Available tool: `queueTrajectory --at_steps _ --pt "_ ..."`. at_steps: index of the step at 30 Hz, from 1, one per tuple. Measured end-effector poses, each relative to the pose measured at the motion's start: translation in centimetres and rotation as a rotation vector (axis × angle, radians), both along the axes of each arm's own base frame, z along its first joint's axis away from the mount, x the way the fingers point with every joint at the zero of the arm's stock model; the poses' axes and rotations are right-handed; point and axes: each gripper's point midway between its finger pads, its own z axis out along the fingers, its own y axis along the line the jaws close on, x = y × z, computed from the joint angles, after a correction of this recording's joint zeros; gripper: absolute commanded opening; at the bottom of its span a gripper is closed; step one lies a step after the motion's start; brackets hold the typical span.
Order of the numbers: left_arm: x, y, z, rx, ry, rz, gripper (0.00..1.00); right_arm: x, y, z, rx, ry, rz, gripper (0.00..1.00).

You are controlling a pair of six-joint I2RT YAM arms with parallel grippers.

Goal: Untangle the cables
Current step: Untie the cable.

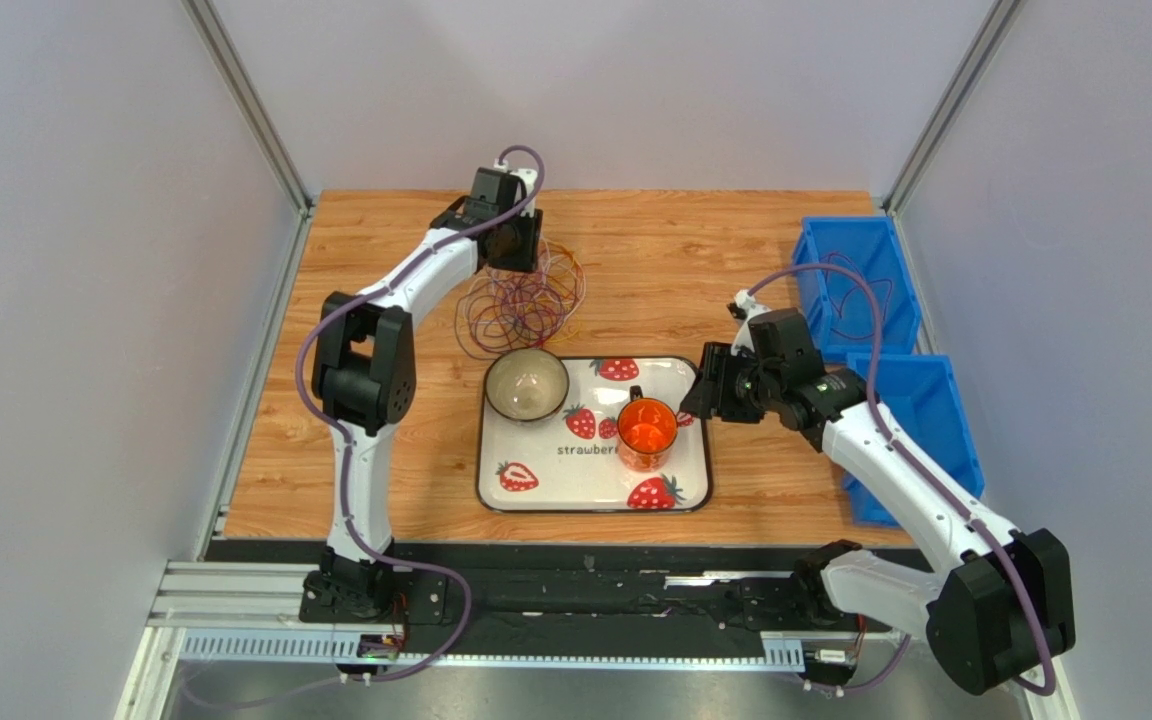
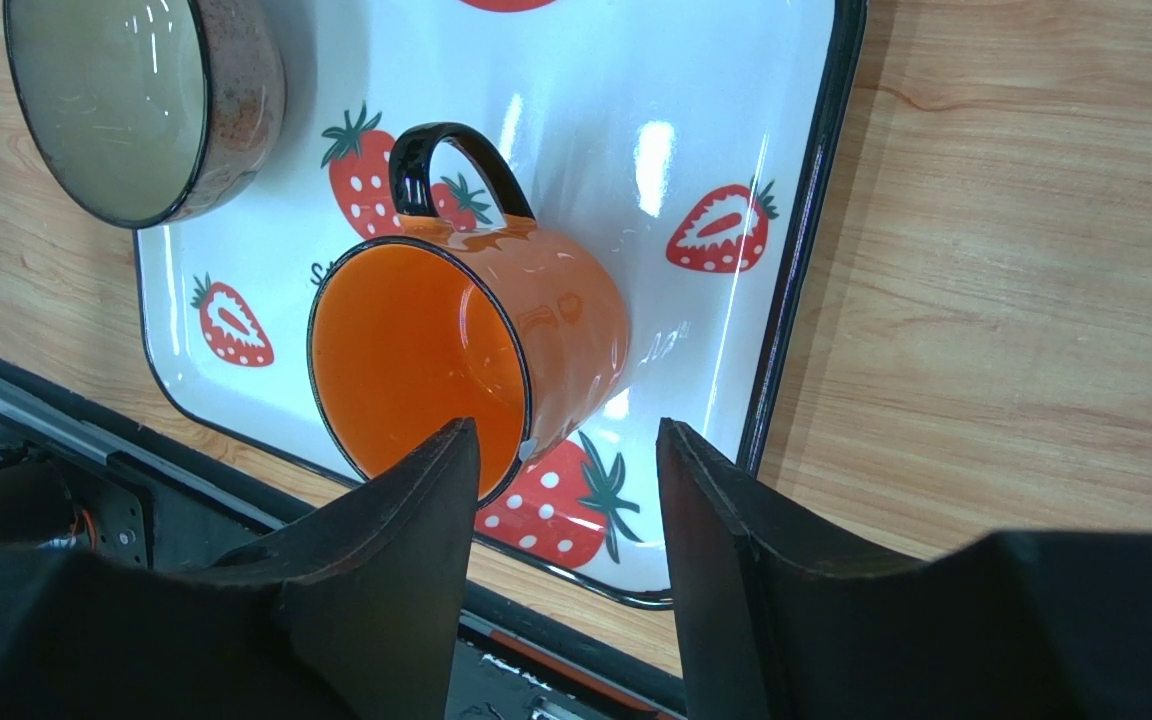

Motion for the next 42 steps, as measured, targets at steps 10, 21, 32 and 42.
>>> queueTrajectory --at_steps 10,21,32,42 --pt "1.2 -0.6 -0.3 0.022 0.017 -0.020 0.00 0.0 0.0 0.0 0.000 0.000 0.001 0.51" --pt "1.4 -1.1 16.4 -0.072 -0.201 -0.029 0.00 -0.1 0.4 2.8 0.034 -0.067 0.005 0.51" --pt "-9.7 1.0 38.2 -0.300 -0.584 -0.088 0.00 -1.2 -0.3 7.3 0.082 -0.177 -0.021 0.51" --pt "-9.9 -1.4 18.1 -0.297 -0.125 -0.103 0.00 -1.5 -0.2 7.4 0.095 -0.160 -0.037 0.51"
